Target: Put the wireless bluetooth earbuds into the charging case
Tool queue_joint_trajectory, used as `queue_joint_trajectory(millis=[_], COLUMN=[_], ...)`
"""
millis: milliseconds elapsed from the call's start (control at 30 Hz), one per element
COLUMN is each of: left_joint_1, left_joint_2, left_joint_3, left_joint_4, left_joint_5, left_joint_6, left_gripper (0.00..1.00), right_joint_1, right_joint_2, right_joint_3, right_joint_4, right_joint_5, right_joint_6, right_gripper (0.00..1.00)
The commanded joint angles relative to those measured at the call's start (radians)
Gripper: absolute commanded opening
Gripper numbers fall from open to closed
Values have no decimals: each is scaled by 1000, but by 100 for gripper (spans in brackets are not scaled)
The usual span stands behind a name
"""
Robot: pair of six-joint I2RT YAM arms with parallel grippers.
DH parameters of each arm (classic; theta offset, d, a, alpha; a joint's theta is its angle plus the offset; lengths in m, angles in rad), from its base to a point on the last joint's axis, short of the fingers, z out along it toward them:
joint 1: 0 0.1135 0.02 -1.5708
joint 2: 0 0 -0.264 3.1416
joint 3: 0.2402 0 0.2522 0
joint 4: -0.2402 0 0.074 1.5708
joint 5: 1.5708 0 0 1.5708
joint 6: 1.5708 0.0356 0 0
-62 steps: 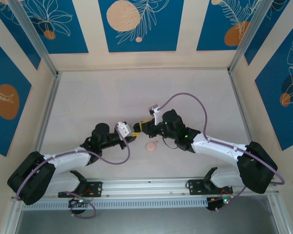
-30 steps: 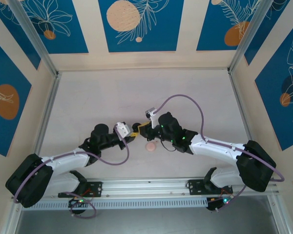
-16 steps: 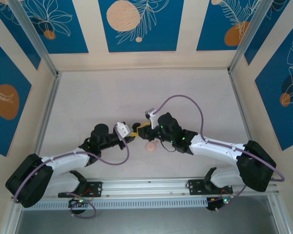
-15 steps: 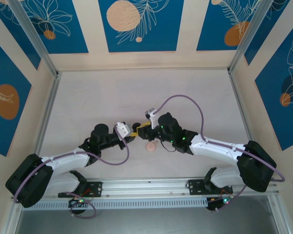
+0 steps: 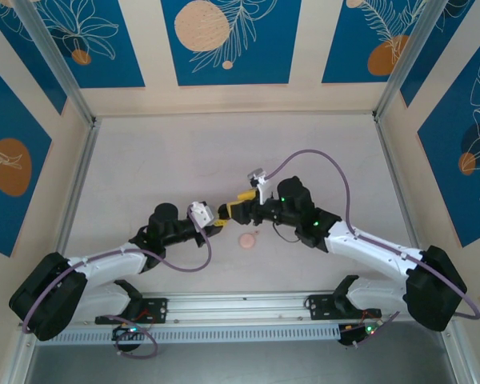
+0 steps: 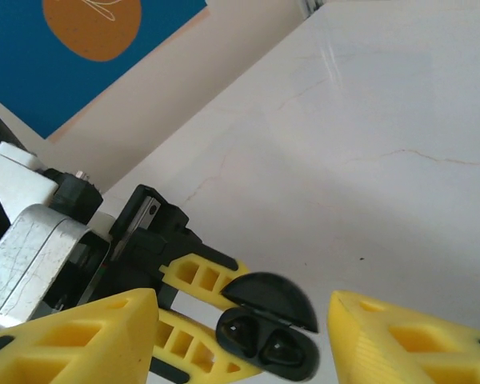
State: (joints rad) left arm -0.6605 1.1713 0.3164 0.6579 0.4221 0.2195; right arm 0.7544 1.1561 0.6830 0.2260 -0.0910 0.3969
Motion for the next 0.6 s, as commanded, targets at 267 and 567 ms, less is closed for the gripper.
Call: queue_joint_trajectory(millis=[267,567], left_joint_1=[-7,-7], left_joint_2=[-15,-27], left_joint_3=[27,44], left_joint_4=[35,28], left_joint_5=[196,219], left_joint_6=[-2,-9], left_gripper=[11,11], right_joint_1=[-162,-169], right_joint_2=[40,143], right_joint_3=[93,137], right_joint_4=[-210,-228], right_joint_5=[-476,-587], right_joint_6=[-114,-150], right_gripper=[60,60])
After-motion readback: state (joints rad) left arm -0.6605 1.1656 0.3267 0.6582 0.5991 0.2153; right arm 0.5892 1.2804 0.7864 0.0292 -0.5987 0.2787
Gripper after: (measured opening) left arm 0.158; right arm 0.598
